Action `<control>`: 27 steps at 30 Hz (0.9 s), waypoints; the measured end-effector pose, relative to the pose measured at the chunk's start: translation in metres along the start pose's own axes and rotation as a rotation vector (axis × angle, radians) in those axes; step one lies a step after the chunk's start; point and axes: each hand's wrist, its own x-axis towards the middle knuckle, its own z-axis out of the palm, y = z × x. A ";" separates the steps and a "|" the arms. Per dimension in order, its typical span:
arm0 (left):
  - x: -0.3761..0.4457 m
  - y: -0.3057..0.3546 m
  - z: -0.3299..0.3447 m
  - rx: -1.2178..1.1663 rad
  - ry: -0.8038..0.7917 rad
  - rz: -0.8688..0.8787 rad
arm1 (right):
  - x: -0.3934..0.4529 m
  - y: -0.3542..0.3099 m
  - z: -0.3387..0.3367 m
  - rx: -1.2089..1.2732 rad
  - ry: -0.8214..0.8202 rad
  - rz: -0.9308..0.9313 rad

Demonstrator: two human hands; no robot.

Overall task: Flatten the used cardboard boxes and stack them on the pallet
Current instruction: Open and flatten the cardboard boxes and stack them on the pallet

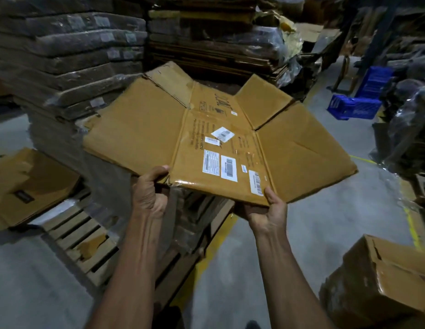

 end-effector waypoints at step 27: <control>0.289 -0.264 0.059 -0.224 0.585 -0.375 | 0.483 -0.023 0.095 -0.777 0.239 0.224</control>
